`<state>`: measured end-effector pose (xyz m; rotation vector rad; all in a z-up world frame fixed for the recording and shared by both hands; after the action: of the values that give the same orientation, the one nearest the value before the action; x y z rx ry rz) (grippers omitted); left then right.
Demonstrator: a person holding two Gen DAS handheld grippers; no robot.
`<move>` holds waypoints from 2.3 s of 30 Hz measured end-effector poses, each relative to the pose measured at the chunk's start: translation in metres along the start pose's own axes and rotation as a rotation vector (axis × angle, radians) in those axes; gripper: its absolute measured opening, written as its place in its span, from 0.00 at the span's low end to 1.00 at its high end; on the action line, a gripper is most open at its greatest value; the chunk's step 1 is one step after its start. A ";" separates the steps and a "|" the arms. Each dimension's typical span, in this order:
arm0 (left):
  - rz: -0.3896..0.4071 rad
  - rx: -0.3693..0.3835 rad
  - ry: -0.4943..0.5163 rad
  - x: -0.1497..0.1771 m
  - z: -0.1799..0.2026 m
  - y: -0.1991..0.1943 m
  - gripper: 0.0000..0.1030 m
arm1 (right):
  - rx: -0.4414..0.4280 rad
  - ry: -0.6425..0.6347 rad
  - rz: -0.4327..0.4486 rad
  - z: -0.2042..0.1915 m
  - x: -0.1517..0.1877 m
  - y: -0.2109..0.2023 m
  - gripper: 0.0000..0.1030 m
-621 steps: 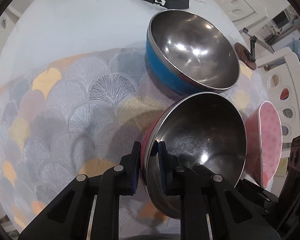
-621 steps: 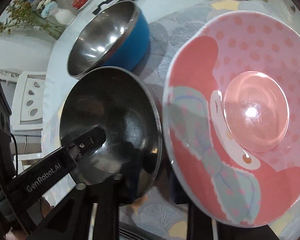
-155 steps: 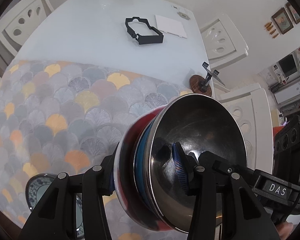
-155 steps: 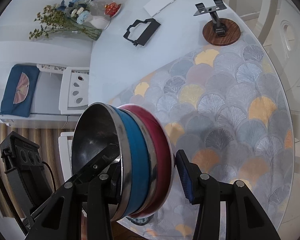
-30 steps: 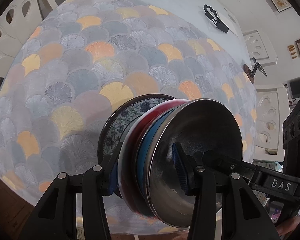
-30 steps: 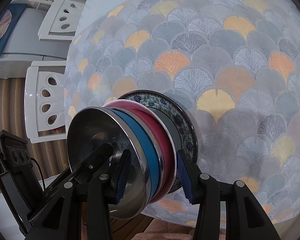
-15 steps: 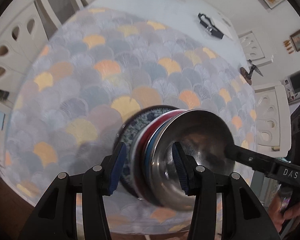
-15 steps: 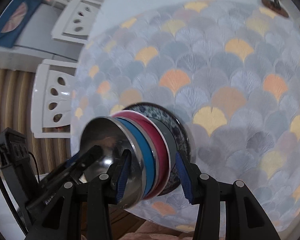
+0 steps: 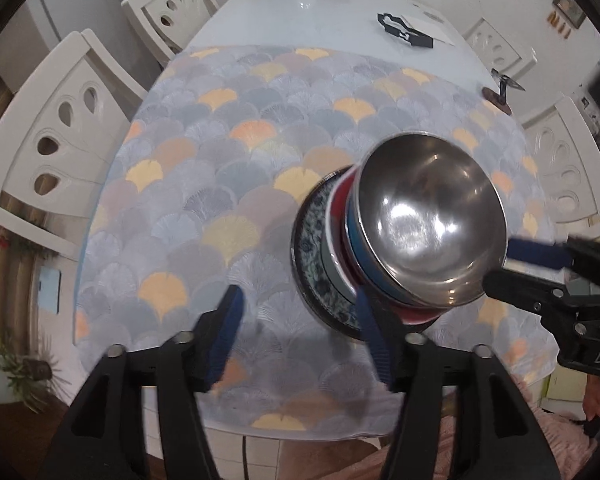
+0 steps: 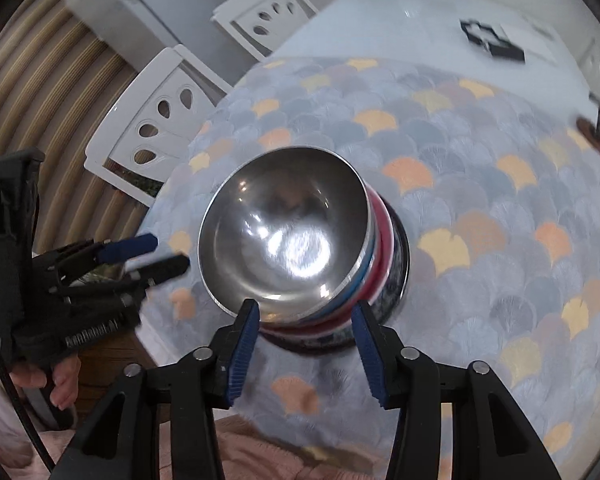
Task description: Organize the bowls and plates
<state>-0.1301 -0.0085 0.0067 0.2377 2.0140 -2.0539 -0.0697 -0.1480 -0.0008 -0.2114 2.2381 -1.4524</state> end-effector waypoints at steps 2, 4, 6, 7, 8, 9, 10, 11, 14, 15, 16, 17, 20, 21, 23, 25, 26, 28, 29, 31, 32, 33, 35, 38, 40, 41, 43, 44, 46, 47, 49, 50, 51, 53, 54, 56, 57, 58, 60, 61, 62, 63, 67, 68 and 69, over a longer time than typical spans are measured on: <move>-0.004 0.002 0.003 -0.001 0.001 0.003 0.70 | 0.021 -0.017 0.007 -0.002 -0.002 0.003 0.58; 0.006 0.004 0.010 -0.003 0.002 0.004 0.74 | 0.029 -0.026 0.000 -0.001 -0.003 0.007 0.69; 0.030 -0.011 0.012 -0.004 0.001 0.004 0.75 | 0.035 -0.037 0.033 -0.002 -0.004 0.008 0.89; 0.039 -0.018 0.010 -0.005 -0.001 0.005 0.75 | 0.035 -0.038 0.053 -0.002 -0.004 0.007 0.95; 0.043 -0.020 0.009 -0.005 -0.001 0.005 0.75 | 0.031 -0.037 0.070 -0.002 -0.005 0.006 0.97; 0.048 -0.021 0.003 -0.005 -0.003 0.006 0.75 | 0.032 -0.035 0.075 -0.002 -0.005 0.006 0.98; 0.050 -0.020 -0.001 -0.005 -0.004 0.007 0.75 | 0.035 -0.034 0.078 -0.002 -0.006 0.007 1.00; 0.052 -0.020 -0.004 -0.005 -0.004 0.008 0.75 | 0.039 -0.035 0.078 -0.001 -0.007 0.007 1.00; 0.054 -0.032 -0.001 -0.007 -0.003 0.010 0.75 | 0.040 -0.020 0.088 0.001 -0.007 0.009 1.00; 0.055 -0.039 0.004 -0.007 -0.003 0.010 0.75 | 0.035 -0.017 0.086 0.002 -0.007 0.009 1.00; 0.058 -0.048 0.009 -0.007 -0.002 0.010 0.75 | 0.038 -0.015 0.087 0.002 -0.007 0.009 1.00; 0.058 -0.051 0.012 -0.008 -0.001 0.011 0.75 | 0.040 -0.015 0.089 0.002 -0.007 0.009 1.00; 0.052 -0.053 0.023 -0.007 0.001 0.013 0.75 | 0.040 -0.021 0.085 0.000 -0.007 0.010 1.00; 0.048 -0.053 0.026 -0.006 0.002 0.014 0.75 | 0.040 -0.024 0.082 0.000 -0.006 0.011 1.00; 0.044 -0.054 0.032 -0.005 0.003 0.015 0.75 | 0.041 -0.031 0.078 -0.002 -0.005 0.012 1.00; 0.045 -0.054 0.034 -0.004 0.004 0.015 0.75 | 0.042 -0.040 0.073 -0.004 -0.005 0.013 1.00; 0.045 -0.054 0.034 -0.004 0.004 0.015 0.75 | 0.041 -0.043 0.070 -0.005 -0.004 0.013 1.00; 0.044 -0.051 0.033 -0.003 0.004 0.015 0.75 | 0.040 -0.046 0.068 -0.005 -0.003 0.014 1.00; 0.044 -0.049 0.033 -0.002 0.004 0.015 0.75 | 0.039 -0.046 0.067 -0.005 -0.003 0.015 1.00; 0.045 -0.049 0.033 -0.002 0.005 0.015 0.75 | 0.040 -0.044 0.062 -0.005 -0.003 0.015 1.00; 0.045 -0.049 0.034 -0.001 0.005 0.014 0.75 | 0.039 -0.042 0.060 -0.004 -0.003 0.016 1.00; 0.045 -0.050 0.034 -0.001 0.005 0.014 0.75 | 0.037 -0.040 0.058 -0.004 -0.003 0.016 1.00; 0.046 -0.050 0.034 -0.001 0.006 0.014 0.75 | 0.038 -0.038 0.055 -0.004 -0.002 0.017 1.00; 0.045 -0.044 0.028 -0.001 0.006 0.014 0.75 | 0.047 -0.039 0.051 -0.003 -0.001 0.017 1.00; 0.045 -0.042 0.025 0.000 0.006 0.014 0.75 | 0.047 -0.042 0.051 -0.003 -0.001 0.017 1.00; 0.045 -0.043 0.023 0.000 0.007 0.014 0.75 | 0.048 -0.044 0.052 -0.003 -0.001 0.017 1.00; 0.045 -0.042 0.022 -0.001 0.006 0.014 0.75 | 0.047 -0.043 0.051 -0.003 -0.001 0.017 1.00; 0.045 -0.041 0.022 0.000 0.006 0.014 0.75 | 0.046 -0.041 0.050 -0.003 -0.001 0.017 1.00; 0.045 -0.041 0.022 0.000 0.006 0.014 0.75 | 0.046 -0.037 0.050 -0.003 -0.001 0.017 1.00; 0.045 -0.041 0.022 0.000 0.006 0.014 0.75 | 0.044 -0.034 0.049 -0.003 -0.001 0.017 1.00; 0.044 -0.039 0.021 0.000 0.006 0.014 0.75 | 0.044 -0.032 0.046 -0.003 -0.001 0.018 1.00; 0.044 -0.039 0.021 0.000 0.006 0.014 0.75 | 0.043 -0.031 0.044 -0.003 -0.001 0.018 1.00; 0.044 -0.040 0.022 0.000 0.006 0.014 0.75 | 0.042 -0.030 0.043 -0.002 -0.001 0.018 1.00; 0.045 -0.043 0.024 -0.001 0.006 0.014 0.75 | 0.041 -0.030 0.043 -0.002 -0.001 0.018 1.00; 0.045 -0.044 0.025 -0.001 0.006 0.014 0.75 | 0.042 -0.030 0.043 -0.002 -0.001 0.018 1.00; 0.045 -0.045 0.025 0.000 0.006 0.014 0.75 | 0.042 -0.030 0.044 -0.002 -0.001 0.018 1.00; 0.045 -0.044 0.024 0.000 0.006 0.014 0.75 | 0.041 -0.030 0.043 -0.002 -0.002 0.018 1.00; 0.045 -0.043 0.023 0.000 0.006 0.014 0.75 | 0.041 -0.030 0.043 -0.002 -0.002 0.018 1.00; 0.045 -0.042 0.021 0.000 0.006 0.014 0.75 | 0.042 -0.031 0.043 -0.002 -0.002 0.018 1.00; 0.044 -0.041 0.020 0.000 0.006 0.014 0.75 | 0.042 -0.031 0.043 -0.002 -0.002 0.018 1.00; 0.044 -0.040 0.020 -0.001 0.006 0.015 0.75 | 0.042 -0.031 0.043 -0.002 -0.001 0.018 1.00; 0.043 -0.040 0.020 -0.001 0.006 0.015 0.75 | 0.041 -0.030 0.043 -0.002 -0.002 0.018 1.00; 0.042 -0.039 0.020 -0.001 0.005 0.015 0.75 | 0.041 -0.030 0.043 -0.001 -0.002 0.018 1.00; 0.043 -0.039 0.019 -0.001 0.005 0.015 0.75 | 0.040 -0.029 0.042 -0.002 -0.002 0.018 1.00; 0.043 -0.039 0.019 -0.001 0.005 0.015 0.75 | 0.040 -0.030 0.042 -0.001 -0.002 0.018 1.00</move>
<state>-0.1247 -0.0140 -0.0071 0.2913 2.0396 -1.9926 -0.0667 -0.1385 -0.0163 -0.1707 2.1747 -1.4608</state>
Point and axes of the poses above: each gripper's, at about its wrist camera, not at the fingertips, and y roughly the way its jaws point, z to its right, x to its underside, the point moved 1 cm from there along y, roughly the way its jaws point, and after that the axes turned 4 degrees about y, right-handed, at the moved point
